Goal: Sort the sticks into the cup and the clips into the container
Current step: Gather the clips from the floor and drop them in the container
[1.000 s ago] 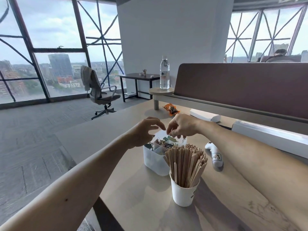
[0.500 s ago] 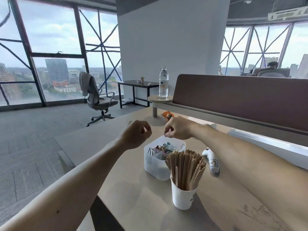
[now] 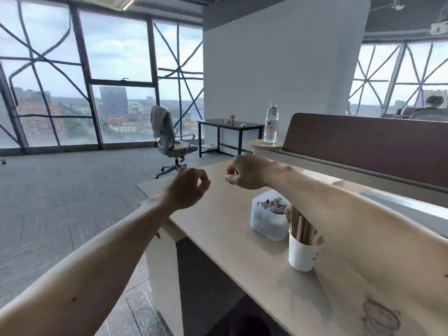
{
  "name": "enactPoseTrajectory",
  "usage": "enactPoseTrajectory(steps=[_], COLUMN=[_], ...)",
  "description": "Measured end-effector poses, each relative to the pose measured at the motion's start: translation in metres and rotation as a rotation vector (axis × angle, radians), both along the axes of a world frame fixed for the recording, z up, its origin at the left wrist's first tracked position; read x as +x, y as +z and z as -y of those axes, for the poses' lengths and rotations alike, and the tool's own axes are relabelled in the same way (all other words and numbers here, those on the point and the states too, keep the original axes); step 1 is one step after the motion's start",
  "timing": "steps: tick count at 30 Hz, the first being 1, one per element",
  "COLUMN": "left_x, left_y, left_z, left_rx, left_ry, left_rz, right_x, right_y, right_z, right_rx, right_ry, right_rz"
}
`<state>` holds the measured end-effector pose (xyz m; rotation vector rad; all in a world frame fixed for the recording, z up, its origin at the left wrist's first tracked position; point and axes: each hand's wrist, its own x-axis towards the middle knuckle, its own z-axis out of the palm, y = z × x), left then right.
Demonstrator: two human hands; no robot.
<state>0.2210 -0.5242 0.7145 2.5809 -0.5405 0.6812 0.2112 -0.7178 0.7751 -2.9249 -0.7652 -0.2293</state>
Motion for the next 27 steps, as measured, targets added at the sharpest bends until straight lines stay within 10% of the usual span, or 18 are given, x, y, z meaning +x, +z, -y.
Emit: enactPoseTrajectory(steps=[27], left_x=[-0.396], left_y=[-0.273], left_z=[-0.351], left_rx=[0.146], left_ry=[0.547], left_rz=[-0.687], right_x=[-0.284], right_y=[-0.3], right_z=[-0.288], right_rx=[-0.119], right_ry=[0.237], right_rz=[-0.474])
